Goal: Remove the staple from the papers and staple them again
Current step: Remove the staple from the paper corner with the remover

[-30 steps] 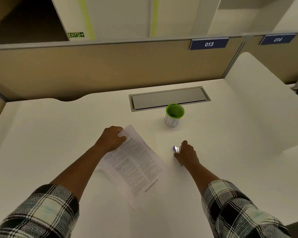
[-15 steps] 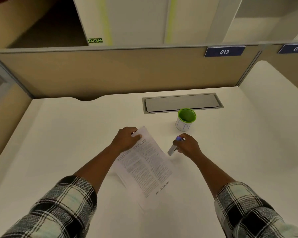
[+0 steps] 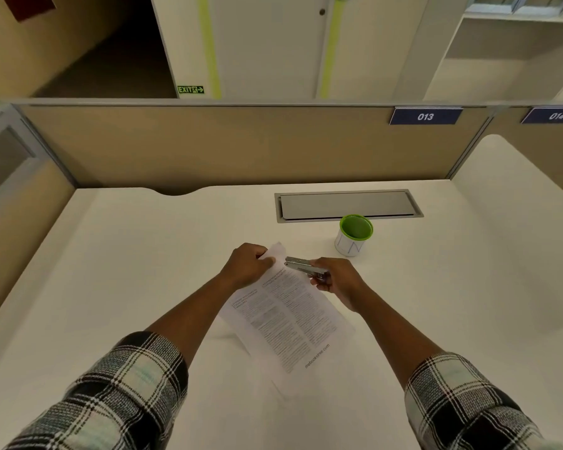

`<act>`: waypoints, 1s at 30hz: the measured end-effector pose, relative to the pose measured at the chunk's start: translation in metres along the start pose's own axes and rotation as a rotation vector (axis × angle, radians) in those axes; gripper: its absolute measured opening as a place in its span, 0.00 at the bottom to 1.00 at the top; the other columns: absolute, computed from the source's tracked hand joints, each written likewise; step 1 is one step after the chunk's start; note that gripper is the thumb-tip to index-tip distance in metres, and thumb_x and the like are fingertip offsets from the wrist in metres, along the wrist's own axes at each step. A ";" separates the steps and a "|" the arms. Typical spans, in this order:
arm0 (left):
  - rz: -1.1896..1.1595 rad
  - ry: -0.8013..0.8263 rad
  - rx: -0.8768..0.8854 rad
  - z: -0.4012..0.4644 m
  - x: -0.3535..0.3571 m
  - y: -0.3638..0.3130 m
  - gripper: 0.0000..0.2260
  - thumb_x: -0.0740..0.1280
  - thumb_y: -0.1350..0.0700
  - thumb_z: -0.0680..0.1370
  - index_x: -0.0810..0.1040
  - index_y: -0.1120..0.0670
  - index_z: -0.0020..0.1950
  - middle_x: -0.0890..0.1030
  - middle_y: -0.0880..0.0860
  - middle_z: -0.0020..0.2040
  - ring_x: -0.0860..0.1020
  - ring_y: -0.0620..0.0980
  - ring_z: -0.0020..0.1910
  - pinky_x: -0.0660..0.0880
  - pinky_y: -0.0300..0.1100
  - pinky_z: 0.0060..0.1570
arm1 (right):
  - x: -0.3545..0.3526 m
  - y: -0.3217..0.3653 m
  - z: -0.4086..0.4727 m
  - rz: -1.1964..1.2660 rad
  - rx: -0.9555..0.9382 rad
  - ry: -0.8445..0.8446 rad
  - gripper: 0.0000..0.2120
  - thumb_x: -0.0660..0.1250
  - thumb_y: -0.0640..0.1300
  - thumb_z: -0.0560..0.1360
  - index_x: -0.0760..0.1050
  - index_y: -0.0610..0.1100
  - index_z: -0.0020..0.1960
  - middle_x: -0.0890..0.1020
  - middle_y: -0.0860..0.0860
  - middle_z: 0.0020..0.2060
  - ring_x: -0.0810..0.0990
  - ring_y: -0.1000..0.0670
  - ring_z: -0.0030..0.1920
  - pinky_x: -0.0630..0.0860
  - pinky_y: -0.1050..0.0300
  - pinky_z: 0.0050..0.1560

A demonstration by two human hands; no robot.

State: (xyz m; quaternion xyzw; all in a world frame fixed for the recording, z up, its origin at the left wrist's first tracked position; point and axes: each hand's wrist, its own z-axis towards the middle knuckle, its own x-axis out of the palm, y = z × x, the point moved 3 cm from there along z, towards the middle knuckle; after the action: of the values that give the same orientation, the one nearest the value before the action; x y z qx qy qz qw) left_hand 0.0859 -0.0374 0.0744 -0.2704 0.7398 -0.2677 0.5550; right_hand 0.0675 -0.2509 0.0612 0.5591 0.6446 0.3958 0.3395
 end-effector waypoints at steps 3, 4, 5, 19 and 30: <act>-0.048 0.004 -0.019 -0.001 -0.003 0.000 0.13 0.64 0.52 0.78 0.76 0.57 0.37 0.76 0.54 0.36 0.73 0.51 0.34 0.67 0.42 0.37 | 0.003 -0.003 -0.004 -0.019 0.008 0.062 0.13 0.60 0.43 0.78 0.81 0.39 0.54 0.83 0.44 0.42 0.80 0.50 0.40 0.75 0.55 0.50; -0.061 0.008 -0.022 -0.001 -0.004 0.000 0.13 0.64 0.52 0.79 0.75 0.57 0.37 0.76 0.55 0.36 0.73 0.52 0.34 0.67 0.43 0.38 | 0.003 -0.004 -0.006 -0.039 0.012 0.075 0.13 0.59 0.43 0.78 0.81 0.40 0.53 0.83 0.45 0.42 0.79 0.50 0.40 0.75 0.55 0.51; -0.070 0.012 -0.025 -0.002 -0.004 0.000 0.14 0.64 0.51 0.79 0.74 0.57 0.36 0.75 0.55 0.36 0.73 0.52 0.34 0.67 0.43 0.38 | 0.004 -0.005 -0.007 -0.051 0.019 0.086 0.13 0.58 0.43 0.79 0.81 0.41 0.51 0.82 0.45 0.41 0.79 0.51 0.40 0.74 0.55 0.51; -0.174 0.013 -0.025 -0.006 -0.002 -0.002 0.14 0.65 0.49 0.78 0.71 0.55 0.37 0.72 0.56 0.35 0.68 0.51 0.32 0.64 0.41 0.34 | 0.017 -0.009 -0.010 -0.229 -0.086 0.070 0.14 0.61 0.47 0.79 0.80 0.38 0.51 0.82 0.43 0.45 0.79 0.47 0.48 0.76 0.51 0.55; -0.210 0.023 -0.048 -0.010 -0.002 -0.001 0.17 0.65 0.47 0.77 0.77 0.61 0.40 0.78 0.58 0.38 0.74 0.52 0.34 0.69 0.43 0.37 | 0.019 -0.011 -0.010 -0.297 -0.145 0.069 0.11 0.64 0.49 0.78 0.81 0.44 0.45 0.81 0.46 0.41 0.75 0.48 0.43 0.74 0.51 0.51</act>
State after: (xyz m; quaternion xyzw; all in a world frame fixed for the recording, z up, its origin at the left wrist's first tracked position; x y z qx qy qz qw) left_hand 0.0764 -0.0361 0.0789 -0.3566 0.7199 -0.3098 0.5086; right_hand 0.0512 -0.2337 0.0559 0.4179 0.7011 0.4058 0.4114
